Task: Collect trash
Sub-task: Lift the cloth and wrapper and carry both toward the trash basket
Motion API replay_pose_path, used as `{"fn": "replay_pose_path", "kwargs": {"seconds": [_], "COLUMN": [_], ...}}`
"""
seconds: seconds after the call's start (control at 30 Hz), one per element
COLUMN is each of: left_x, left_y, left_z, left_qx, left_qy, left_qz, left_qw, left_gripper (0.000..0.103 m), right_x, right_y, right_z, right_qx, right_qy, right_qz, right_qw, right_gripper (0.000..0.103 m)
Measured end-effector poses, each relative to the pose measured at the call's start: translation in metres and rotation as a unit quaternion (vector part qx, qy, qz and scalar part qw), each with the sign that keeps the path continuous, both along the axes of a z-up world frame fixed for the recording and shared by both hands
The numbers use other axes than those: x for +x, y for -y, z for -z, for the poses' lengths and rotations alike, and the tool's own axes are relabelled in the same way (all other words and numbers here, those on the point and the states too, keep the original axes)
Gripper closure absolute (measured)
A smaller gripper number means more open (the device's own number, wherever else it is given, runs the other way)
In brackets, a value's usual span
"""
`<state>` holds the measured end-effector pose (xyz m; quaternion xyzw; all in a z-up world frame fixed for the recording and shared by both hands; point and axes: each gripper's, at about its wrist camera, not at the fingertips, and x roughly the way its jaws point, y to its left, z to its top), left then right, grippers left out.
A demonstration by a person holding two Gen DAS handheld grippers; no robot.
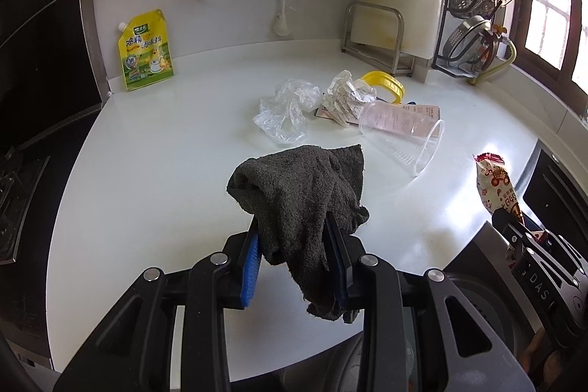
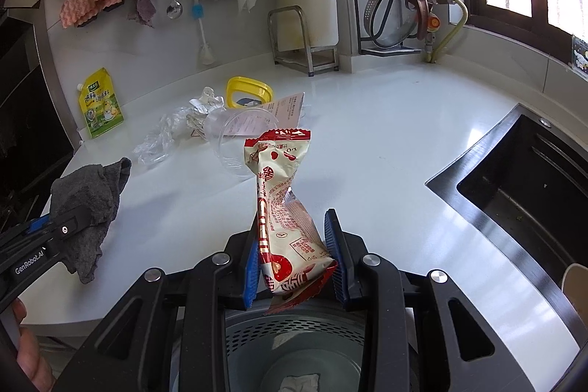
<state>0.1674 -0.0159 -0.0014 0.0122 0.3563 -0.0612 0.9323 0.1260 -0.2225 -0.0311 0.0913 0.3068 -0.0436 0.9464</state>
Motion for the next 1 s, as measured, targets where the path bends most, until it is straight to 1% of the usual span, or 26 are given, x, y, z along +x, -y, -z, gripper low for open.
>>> {"fn": "replay_pose_path", "kwargs": {"seconds": [0.23,0.77,1.0], "left_x": [-0.026,-0.085,-0.107], "left_y": [0.013,0.039,0.046], "left_z": [-0.001,0.01,0.017], "left_qx": [0.007,0.016,0.024], "left_qy": [0.003,-0.008,-0.016], "left_qz": [0.019,0.056,0.074], "left_qw": [0.9998,0.9983,0.9968], "left_gripper": [0.072,0.072,0.072], "right_x": [-0.025,-0.086,-0.111], "right_y": [-0.003,0.001,-0.001], "right_z": [0.002,0.011,0.015], "right_qx": [0.0,-0.003,0.002], "right_qy": [0.0,-0.009,-0.012], "right_qz": [-0.001,0.013,0.008], "right_qw": [1.0,1.0,1.0], "right_gripper": [0.072,0.072,0.072]}}
